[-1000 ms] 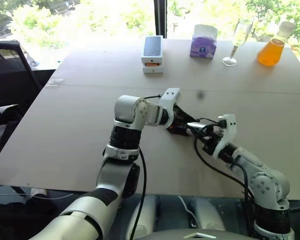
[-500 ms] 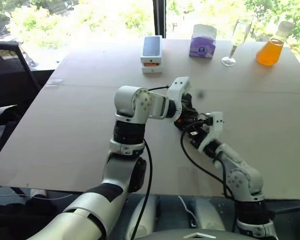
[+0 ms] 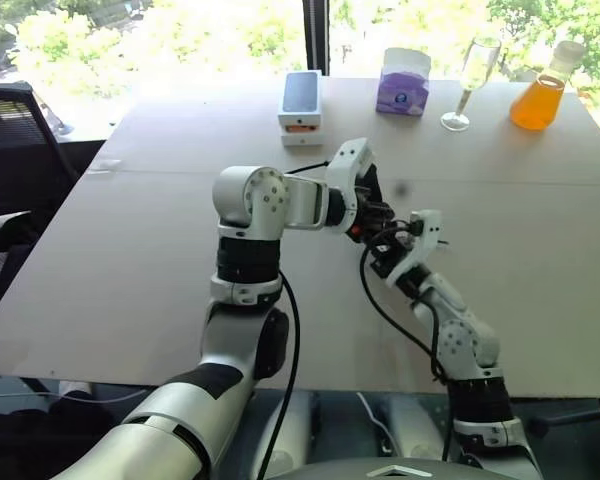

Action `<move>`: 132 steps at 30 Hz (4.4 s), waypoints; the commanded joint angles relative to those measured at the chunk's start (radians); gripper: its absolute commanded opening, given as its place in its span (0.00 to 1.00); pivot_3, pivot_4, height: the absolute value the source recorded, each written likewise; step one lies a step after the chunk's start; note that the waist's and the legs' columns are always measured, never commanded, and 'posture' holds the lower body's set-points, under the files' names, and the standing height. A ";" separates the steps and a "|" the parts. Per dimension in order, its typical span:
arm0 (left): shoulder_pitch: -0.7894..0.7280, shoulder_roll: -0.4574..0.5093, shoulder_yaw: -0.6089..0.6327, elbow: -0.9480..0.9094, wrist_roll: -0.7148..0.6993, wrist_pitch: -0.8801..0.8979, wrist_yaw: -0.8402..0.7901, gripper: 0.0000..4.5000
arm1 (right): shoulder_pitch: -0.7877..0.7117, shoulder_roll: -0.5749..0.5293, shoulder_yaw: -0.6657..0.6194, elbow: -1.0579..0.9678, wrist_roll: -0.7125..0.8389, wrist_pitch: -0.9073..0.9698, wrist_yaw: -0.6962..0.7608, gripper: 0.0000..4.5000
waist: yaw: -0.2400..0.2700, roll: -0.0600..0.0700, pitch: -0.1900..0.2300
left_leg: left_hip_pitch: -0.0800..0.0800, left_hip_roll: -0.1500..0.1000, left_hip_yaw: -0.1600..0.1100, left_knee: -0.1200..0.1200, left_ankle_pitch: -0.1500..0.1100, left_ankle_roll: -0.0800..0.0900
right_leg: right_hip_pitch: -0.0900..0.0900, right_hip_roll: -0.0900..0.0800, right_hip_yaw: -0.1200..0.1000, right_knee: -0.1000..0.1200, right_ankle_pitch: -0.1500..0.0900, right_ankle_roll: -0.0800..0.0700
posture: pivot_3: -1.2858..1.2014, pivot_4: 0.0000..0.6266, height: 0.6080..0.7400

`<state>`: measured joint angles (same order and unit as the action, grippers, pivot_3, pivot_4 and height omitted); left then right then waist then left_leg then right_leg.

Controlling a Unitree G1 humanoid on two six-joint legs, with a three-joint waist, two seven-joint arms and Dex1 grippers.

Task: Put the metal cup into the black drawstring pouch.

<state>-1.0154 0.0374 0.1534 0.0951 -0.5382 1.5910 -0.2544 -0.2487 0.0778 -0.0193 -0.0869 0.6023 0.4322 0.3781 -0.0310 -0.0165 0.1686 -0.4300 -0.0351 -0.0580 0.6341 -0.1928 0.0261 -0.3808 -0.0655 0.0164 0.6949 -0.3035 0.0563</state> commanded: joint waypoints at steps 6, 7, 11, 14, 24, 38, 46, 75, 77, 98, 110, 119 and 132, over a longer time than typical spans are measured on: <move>0.026 0.008 0.089 0.041 -0.130 0.023 0.161 0.00 | 0.038 0.051 -0.150 -0.090 0.281 -0.013 -0.041 0.01 | 0.000 0.000 0.000 | 0.000 0.000 0.000 0.000 -0.001 0.001 | 0.000 0.000 0.000 0.000 0.000 0.000 | 0.52 0.24 1.00; 0.026 0.006 0.103 0.050 -0.142 0.023 0.177 0.00 | 0.037 0.052 -0.160 -0.089 0.304 -0.010 -0.045 0.01 | -0.001 0.000 0.000 | 0.000 0.000 0.000 0.000 -0.001 0.001 | 0.000 0.000 0.000 0.000 0.000 0.000 | 0.52 0.24 1.00; 0.032 0.016 0.125 0.045 -0.204 0.023 0.224 0.00 | 0.042 0.019 -0.130 -0.089 0.304 -0.001 -0.051 0.01 | -0.002 0.000 0.000 | 0.000 0.000 0.000 0.000 -0.001 0.002 | 0.000 0.001 0.000 0.000 0.000 0.000 | 0.52 0.24 1.00; 0.040 -0.024 0.190 0.045 -0.258 0.023 0.284 0.00 | 0.032 -0.011 -0.079 -0.087 0.238 -0.006 -0.042 0.01 | -0.001 0.000 0.000 | 0.000 0.000 0.000 0.000 -0.001 0.002 | 0.000 0.000 0.000 0.000 0.000 0.000 | 0.52 0.24 1.00; 0.086 -0.099 0.303 -0.095 -0.306 -0.015 0.204 0.00 | -0.034 -0.115 0.094 -0.022 -0.080 -0.151 0.060 0.01 | -0.002 0.000 0.000 | 0.000 0.000 0.000 0.000 0.000 0.000 | 0.000 0.001 0.000 0.000 0.000 0.000 | 0.52 0.24 1.00; 0.147 0.196 -0.179 -0.240 -0.158 -0.166 0.017 0.00 | -0.098 -0.145 0.151 0.129 -0.347 -0.296 0.044 0.01 | -0.004 0.000 0.001 | 0.001 0.000 0.000 -0.001 0.001 -0.002 | 0.000 0.001 0.001 0.000 0.000 0.000 | 0.52 0.24 1.00; 0.208 0.117 -0.003 -0.210 -0.219 -0.052 -0.005 0.00 | -0.025 -0.235 0.140 -0.135 -0.120 0.036 0.154 0.01 | 0.014 0.000 0.001 | -0.001 0.000 -0.001 0.000 0.001 -0.002 | -0.001 0.000 0.000 -0.001 0.000 0.000 | 0.52 0.24 1.00; 0.072 -0.086 0.557 0.122 -0.765 0.019 0.639 0.00 | -0.065 0.002 0.011 0.011 -0.042 -0.116 0.089 0.01 | 0.018 -0.001 0.002 | -0.001 0.000 -0.001 0.001 0.001 -0.002 | 0.000 0.000 -0.001 0.000 0.000 0.000 | 0.52 0.24 1.00; 0.054 -0.120 0.572 0.138 -0.841 -0.008 0.720 0.00 | -0.087 0.005 0.042 0.054 -0.102 -0.157 0.085 0.01 | 0.017 -0.001 0.002 | -0.001 0.000 -0.001 0.001 0.001 -0.001 | 0.000 0.000 -0.001 0.000 0.000 0.000 | 0.52 0.24 1.00; 0.137 -0.034 0.175 0.102 -1.434 -0.413 1.096 0.00 | -0.350 -0.086 0.384 0.440 -0.684 -0.687 0.210 0.01 | 0.017 -0.002 0.002 | -0.001 0.000 -0.001 0.002 0.001 -0.002 | 0.000 0.001 -0.001 0.000 0.000 0.000 | 0.52 0.24 1.00; 0.136 -0.001 0.146 0.145 -1.434 -0.505 1.058 0.00 | -0.352 -0.188 0.402 0.425 -0.808 -0.680 0.215 0.01 | 0.017 -0.002 0.002 | -0.001 0.000 -0.001 0.002 0.002 -0.003 | 0.000 0.001 -0.001 0.000 0.000 0.000 | 0.52 0.24 1.00; 0.212 -0.025 0.139 0.047 -1.434 -0.475 1.040 0.00 | -0.381 -0.068 0.139 0.391 -0.430 -0.408 0.223 0.01 | 0.019 -0.003 0.002 | -0.001 0.000 -0.001 0.003 0.002 -0.003 | 0.001 0.001 -0.001 -0.001 0.000 0.000 | 0.52 0.24 1.00; 0.177 -0.030 0.119 0.090 -1.434 -0.534 1.038 0.00 | -0.392 -0.078 0.309 0.344 -0.587 -0.475 0.231 0.01 | 0.021 -0.004 0.003 | -0.001 -0.001 -0.001 0.002 0.002 -0.003 | 0.001 0.001 -0.001 -0.001 0.000 0.000 | 0.52 0.24 1.00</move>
<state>-0.8075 0.0302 0.3233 0.1977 -1.9403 1.0570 0.8076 -0.6374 -0.0373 0.2002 0.3109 0.0432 -0.0196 0.5896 -0.0103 -0.0207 0.1715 -0.4311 -0.0359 -0.0591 0.6365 -0.1908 0.0230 -0.3798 -0.0647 0.0155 0.6936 -0.3032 0.0561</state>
